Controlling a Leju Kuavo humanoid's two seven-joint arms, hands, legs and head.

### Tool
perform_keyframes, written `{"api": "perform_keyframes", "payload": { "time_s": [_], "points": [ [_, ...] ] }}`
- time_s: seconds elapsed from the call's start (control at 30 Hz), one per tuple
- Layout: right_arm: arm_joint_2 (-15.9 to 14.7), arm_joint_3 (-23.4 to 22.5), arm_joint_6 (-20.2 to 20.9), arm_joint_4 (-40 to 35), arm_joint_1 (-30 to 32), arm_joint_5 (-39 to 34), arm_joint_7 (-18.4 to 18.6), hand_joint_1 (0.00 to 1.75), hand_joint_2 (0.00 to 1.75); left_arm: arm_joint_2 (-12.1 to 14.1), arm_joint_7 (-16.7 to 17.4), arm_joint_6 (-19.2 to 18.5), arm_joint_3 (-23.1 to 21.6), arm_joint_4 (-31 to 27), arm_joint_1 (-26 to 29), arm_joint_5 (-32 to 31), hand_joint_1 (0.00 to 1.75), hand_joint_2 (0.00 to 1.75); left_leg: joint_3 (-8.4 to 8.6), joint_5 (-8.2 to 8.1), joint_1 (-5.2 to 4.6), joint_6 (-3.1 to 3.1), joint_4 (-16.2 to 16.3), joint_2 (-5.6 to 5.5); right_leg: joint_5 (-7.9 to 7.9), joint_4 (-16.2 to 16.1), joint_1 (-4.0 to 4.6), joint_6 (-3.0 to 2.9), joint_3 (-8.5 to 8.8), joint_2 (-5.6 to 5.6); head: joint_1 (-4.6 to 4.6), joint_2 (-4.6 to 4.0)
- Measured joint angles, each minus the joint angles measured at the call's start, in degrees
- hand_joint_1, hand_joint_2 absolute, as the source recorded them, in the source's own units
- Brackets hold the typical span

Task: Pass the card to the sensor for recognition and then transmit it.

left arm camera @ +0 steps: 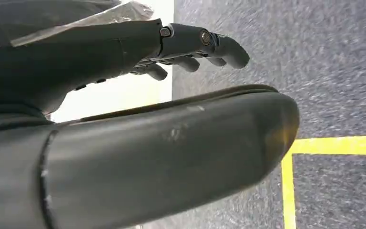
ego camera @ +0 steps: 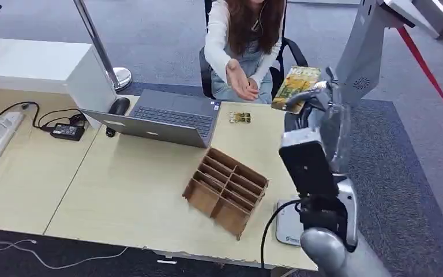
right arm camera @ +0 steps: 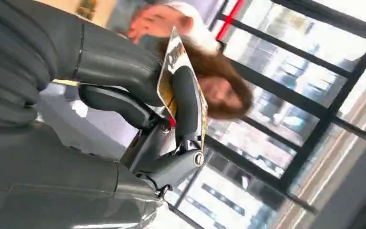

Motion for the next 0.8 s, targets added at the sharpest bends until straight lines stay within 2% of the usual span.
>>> {"api": "perform_keyframes", "payload": {
  "time_s": [0.13, 0.3, 0.53, 0.8],
  "points": [
    [2.9, 1.8, 1.0, 14.3, -6.5, -0.2, 1.2, 1.75, 1.75, 0.3, -1.0, -0.3, -0.1, 0.0, 0.0, -1.0, 0.00, 0.00, -0.03, 0.03, 0.01, 0.00, 0.0, -0.08, 0.00, 0.0, 0.02, 0.00, -0.02, -0.10, 0.00, -0.02],
    [6.0, 3.2, 0.8, 26.8, -10.7, -0.4, 1.3, 1.75, 1.75, 0.5, -1.4, -0.3, -0.4, 0.0, 0.0, -1.2, 0.00, 0.00, -0.06, 0.01, 0.01, 0.00, 0.0, -0.09, -0.01, 0.0, 0.01, 0.00, -0.09, -0.12, 0.00, -0.02],
    [10.6, 4.4, -0.1, 38.1, -14.4, -2.2, 0.1, 1.75, 1.75, 0.5, -2.3, -0.2, -0.4, 0.0, 0.1, -1.7, 0.00, 0.00, -0.09, 0.01, 0.03, 0.00, 0.0, -0.07, -0.01, 0.0, 0.02, -0.01, -0.14, -0.12, 0.00, -0.02],
    [14.6, 5.2, -1.6, 47.3, -16.3, -4.4, -2.2, 1.75, 1.75, 0.5, -2.6, -0.2, -0.4, 0.0, 0.2, -1.7, 0.00, 0.00, -0.08, 0.02, 0.08, -0.01, 0.0, -0.06, -0.01, 0.0, 0.02, -0.01, -0.13, -0.11, 0.00, -0.02]
  ]
}}
